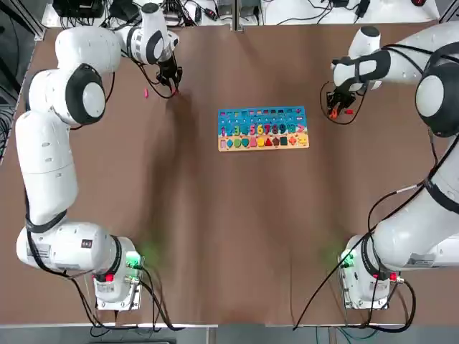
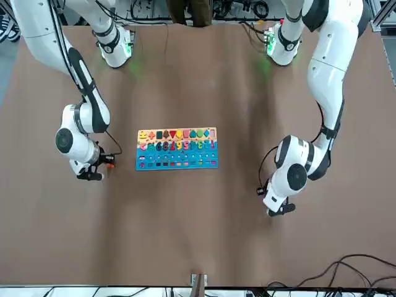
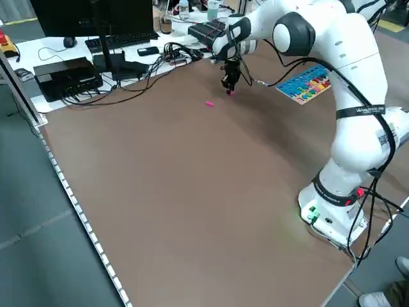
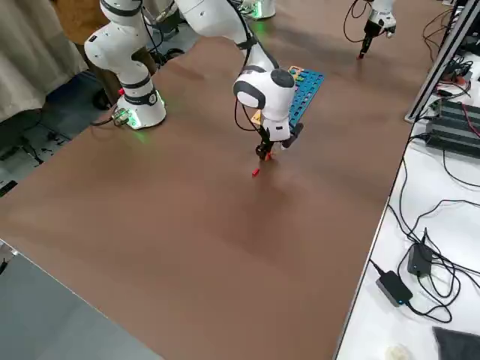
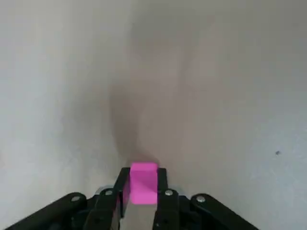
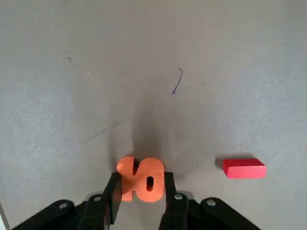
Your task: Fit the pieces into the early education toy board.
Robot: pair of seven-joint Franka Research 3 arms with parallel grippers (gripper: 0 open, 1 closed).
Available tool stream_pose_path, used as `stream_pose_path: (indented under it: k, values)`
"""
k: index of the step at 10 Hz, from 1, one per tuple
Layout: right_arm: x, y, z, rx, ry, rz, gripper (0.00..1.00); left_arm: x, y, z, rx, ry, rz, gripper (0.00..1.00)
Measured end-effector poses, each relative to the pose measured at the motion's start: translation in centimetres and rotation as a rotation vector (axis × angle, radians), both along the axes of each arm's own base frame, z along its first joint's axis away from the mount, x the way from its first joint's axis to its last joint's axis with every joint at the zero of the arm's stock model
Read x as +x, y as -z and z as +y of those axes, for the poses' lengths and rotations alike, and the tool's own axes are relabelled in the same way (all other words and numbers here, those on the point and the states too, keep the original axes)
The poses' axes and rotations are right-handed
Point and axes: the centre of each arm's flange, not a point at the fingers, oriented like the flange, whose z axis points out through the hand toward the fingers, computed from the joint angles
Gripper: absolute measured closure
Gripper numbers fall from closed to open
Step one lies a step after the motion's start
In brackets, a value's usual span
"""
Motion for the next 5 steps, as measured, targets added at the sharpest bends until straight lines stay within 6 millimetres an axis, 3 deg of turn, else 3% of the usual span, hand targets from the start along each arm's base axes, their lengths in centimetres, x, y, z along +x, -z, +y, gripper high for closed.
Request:
stream_pose_path:
  k: [3, 5]
  values:
    - [0.0, -0.1, 0.1, 0.000, -0.001, 0.008, 0.60, -0.8, -2.4, -2.3, -0.002, 0.038, -0.012, 0.74]
    - [0.3, -1.4, 0.2, -0.002, -0.005, 0.030, 0.60, -4.0, -4.8, -6.0, -0.001, 0.069, 0.000, 0.74]
